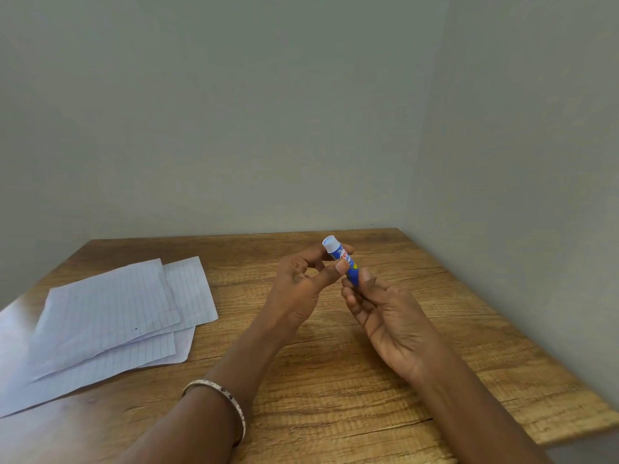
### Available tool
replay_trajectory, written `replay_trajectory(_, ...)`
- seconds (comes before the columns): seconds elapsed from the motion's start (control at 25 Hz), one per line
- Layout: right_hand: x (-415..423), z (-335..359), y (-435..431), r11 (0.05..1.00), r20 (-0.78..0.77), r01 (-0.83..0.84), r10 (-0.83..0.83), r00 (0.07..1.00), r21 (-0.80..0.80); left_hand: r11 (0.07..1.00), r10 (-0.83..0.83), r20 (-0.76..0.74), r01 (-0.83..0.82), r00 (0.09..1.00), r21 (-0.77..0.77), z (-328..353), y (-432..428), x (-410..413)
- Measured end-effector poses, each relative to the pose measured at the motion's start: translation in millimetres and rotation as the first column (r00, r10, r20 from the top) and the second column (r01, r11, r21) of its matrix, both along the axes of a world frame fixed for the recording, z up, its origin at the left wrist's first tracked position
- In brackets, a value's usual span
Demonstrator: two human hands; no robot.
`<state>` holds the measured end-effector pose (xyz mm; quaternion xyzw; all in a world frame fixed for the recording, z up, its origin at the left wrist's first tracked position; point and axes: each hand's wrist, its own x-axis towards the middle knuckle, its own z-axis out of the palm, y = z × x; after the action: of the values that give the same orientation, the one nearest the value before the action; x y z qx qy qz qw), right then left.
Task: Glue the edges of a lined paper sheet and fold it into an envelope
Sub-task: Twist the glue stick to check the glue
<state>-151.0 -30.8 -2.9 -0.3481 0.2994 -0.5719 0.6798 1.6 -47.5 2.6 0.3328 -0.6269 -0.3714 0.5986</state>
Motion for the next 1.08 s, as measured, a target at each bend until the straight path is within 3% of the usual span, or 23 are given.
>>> replay_trajectory(0.16,1,-1,0,0.997,-0.145,0.005,0.005,0.989,0.072,1.000,-0.028,0.043,0.028,0.999,-0.006,1,1,0)
replay_trajectory(0.24,1,-1,1,0.997,-0.136,0.008,0.002,0.991,0.078,1.000,-0.021,0.040,0.020,0.999,0.006,2,2,0)
replay_trajectory(0.44,-2,-2,1,0.996,-0.032,-0.017,0.014,0.999,-0.091,1.000,-0.003,0.021,0.002,1.000,0.030,1,2,2)
replay_trajectory(0.56,-3,-6,0,0.988,-0.108,0.060,-0.076,0.991,-0.143,0.998,0.012,0.032,-0.014,0.999,0.059,0,2,3)
replay_trajectory(0.72,-4,-10,1,0.990,-0.127,0.007,-0.026,0.992,-0.141,0.995,-0.008,0.029,0.005,1.000,0.098,0,3,3)
replay_trajectory(0.8,-3,-7,3,0.981,-0.211,0.010,-0.052,0.976,-0.193,0.994,-0.010,0.024,0.007,1.000,0.106,2,4,4)
replay_trajectory(0.92,0,-7,5,0.940,-0.504,0.040,-0.218,0.836,-0.340,0.993,0.002,0.051,-0.008,0.999,0.116,4,6,3)
replay_trajectory(1.08,3,-13,5,0.839,-0.729,-0.020,-0.461,0.506,-0.544,0.991,0.015,0.099,-0.029,0.995,0.132,6,8,-1)
